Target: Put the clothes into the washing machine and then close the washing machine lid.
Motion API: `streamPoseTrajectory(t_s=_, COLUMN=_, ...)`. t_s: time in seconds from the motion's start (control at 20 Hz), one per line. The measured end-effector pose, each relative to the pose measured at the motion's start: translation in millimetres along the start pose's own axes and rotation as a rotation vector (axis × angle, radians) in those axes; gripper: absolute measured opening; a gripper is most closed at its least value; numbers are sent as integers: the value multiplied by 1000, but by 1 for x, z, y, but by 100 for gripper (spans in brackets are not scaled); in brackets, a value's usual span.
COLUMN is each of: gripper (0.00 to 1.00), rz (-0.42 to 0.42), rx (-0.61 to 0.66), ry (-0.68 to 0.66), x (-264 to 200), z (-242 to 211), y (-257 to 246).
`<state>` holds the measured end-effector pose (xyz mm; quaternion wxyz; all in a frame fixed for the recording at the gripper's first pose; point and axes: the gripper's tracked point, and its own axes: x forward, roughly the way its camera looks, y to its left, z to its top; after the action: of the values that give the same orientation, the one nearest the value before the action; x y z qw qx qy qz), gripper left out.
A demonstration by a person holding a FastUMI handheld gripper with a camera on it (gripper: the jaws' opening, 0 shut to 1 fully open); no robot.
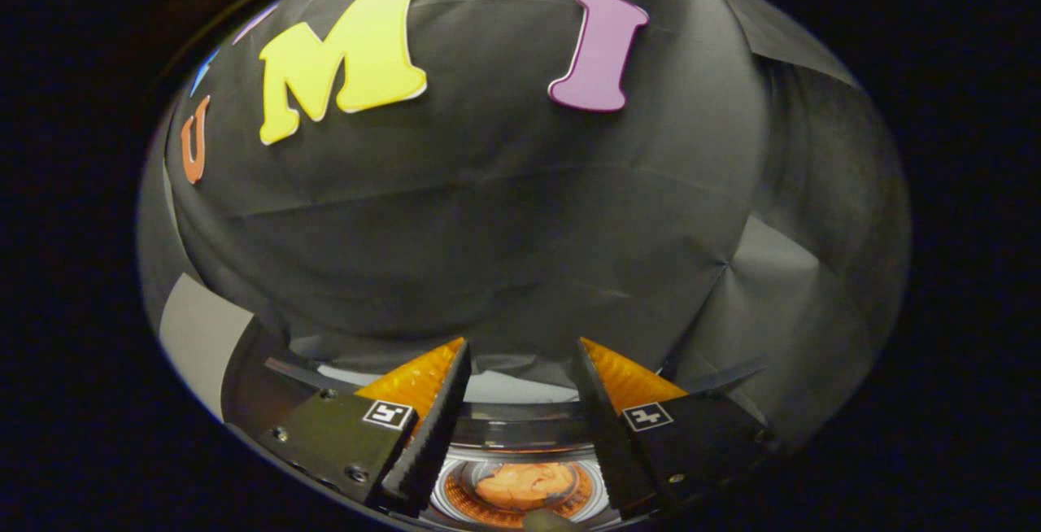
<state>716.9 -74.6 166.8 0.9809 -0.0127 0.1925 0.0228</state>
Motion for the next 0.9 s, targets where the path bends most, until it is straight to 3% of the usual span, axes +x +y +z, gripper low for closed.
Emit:
streamPoseTrajectory(t_s=0.45, gripper=80, rz=9, rx=-2, ry=-128, x=-3, z=2, y=0)
streamPoseTrajectory(t_s=0.9, gripper=80, rz=24, rx=-11, ry=-160, x=-21, z=-8, y=-1)
